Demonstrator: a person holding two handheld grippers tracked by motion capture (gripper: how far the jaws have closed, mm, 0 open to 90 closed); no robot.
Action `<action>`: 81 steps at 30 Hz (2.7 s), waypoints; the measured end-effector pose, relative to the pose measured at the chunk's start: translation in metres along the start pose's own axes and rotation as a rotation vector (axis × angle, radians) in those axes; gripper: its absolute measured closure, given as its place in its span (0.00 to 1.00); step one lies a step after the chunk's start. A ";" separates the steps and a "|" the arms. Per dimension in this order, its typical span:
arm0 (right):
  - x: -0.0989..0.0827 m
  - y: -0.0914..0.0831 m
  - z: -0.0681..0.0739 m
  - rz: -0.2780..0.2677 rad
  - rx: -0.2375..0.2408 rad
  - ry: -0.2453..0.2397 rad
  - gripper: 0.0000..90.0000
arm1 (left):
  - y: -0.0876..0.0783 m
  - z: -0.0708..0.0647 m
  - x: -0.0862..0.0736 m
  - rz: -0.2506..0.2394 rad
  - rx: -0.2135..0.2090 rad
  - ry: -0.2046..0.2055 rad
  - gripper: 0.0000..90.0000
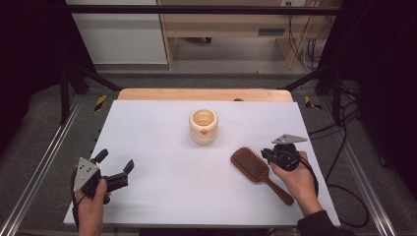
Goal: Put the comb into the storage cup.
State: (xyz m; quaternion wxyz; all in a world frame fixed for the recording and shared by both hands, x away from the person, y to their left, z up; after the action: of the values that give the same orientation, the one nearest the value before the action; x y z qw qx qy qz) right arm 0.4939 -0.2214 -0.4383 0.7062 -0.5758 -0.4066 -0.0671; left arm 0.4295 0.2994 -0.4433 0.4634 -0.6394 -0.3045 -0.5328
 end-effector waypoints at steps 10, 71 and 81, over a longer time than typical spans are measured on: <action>-0.018 -0.028 0.020 0.013 0.058 -0.050 0.40 | 0.000 -0.001 0.000 0.003 0.004 -0.002 0.02; -0.070 -0.013 0.030 0.294 0.095 -0.155 0.28 | 0.000 -0.003 0.000 0.002 0.008 0.009 0.01; -0.062 -0.009 0.021 0.297 0.087 -0.130 0.43 | 0.000 -0.003 0.000 0.002 0.007 0.010 0.01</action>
State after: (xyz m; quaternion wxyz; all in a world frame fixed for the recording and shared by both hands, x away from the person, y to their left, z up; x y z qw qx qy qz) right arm 0.4375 -0.2295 -0.4724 0.7048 -0.6015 -0.3644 0.0932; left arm 0.4281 0.2962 -0.4436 0.4675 -0.6355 -0.3035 -0.5343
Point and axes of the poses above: each handheld gripper's, and its own axes: y roughly forward along the jaws, x roughly out of its top, z roughly to its left, the point moved 2 cm from there along y, roughly forward along the jaws, and after that the axes turned 8 degrees about z, right-handed, at the moved point
